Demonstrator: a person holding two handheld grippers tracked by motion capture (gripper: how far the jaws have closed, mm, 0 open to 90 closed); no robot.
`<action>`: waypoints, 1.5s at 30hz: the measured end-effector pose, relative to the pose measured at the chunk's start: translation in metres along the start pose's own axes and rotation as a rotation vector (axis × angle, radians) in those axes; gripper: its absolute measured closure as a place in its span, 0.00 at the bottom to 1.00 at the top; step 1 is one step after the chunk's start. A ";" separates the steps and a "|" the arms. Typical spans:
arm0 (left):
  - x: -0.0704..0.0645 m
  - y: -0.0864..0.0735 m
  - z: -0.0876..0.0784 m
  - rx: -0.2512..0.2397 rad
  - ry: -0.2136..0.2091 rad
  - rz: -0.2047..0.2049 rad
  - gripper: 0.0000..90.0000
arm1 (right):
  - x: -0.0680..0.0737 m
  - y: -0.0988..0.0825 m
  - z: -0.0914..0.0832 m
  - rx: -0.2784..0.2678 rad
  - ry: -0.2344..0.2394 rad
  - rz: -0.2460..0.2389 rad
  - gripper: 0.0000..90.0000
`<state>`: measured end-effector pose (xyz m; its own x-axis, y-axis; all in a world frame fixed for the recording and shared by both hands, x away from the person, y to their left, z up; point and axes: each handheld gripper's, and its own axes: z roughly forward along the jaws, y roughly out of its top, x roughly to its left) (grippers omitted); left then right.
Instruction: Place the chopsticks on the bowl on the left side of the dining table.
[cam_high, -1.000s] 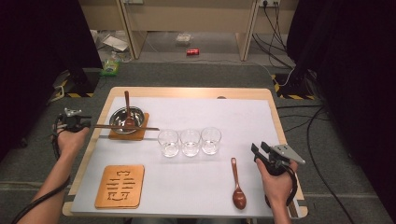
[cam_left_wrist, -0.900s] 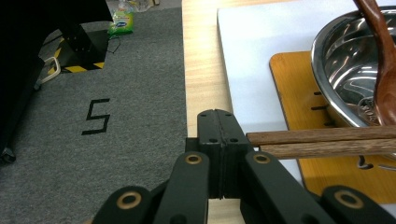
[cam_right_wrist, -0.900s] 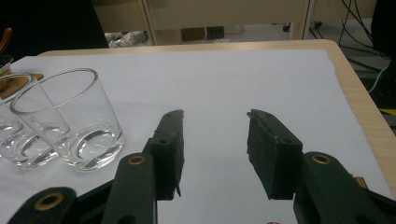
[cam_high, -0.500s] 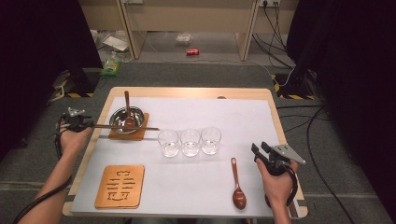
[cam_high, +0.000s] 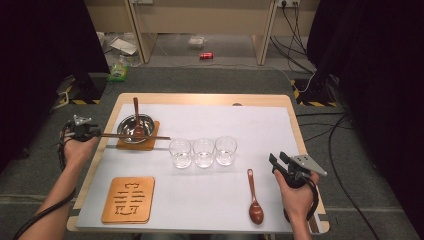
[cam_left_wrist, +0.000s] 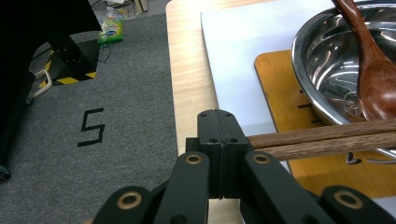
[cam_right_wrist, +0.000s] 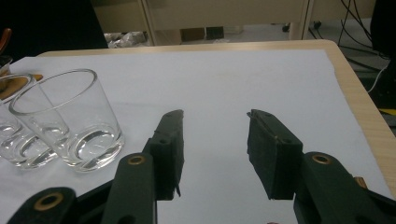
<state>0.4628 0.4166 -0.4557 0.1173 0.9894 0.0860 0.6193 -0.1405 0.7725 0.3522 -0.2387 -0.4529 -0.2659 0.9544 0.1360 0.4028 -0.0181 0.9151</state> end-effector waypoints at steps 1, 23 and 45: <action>0.000 0.000 0.000 0.000 0.000 0.002 0.99 | 0.000 0.000 0.000 0.000 0.000 0.000 0.62; -0.001 0.005 -0.002 0.007 0.000 0.034 0.99 | 0.000 0.000 0.000 0.000 0.000 0.002 0.62; -0.005 0.010 -0.006 -0.027 -0.009 0.005 0.98 | 0.000 0.000 0.000 -0.001 -0.005 0.000 0.62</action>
<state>0.4638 0.4108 -0.4452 0.1274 0.9883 0.0842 0.5975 -0.1442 0.7888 0.3521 -0.2390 -0.4525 -0.2617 0.9557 0.1344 0.4022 -0.0186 0.9154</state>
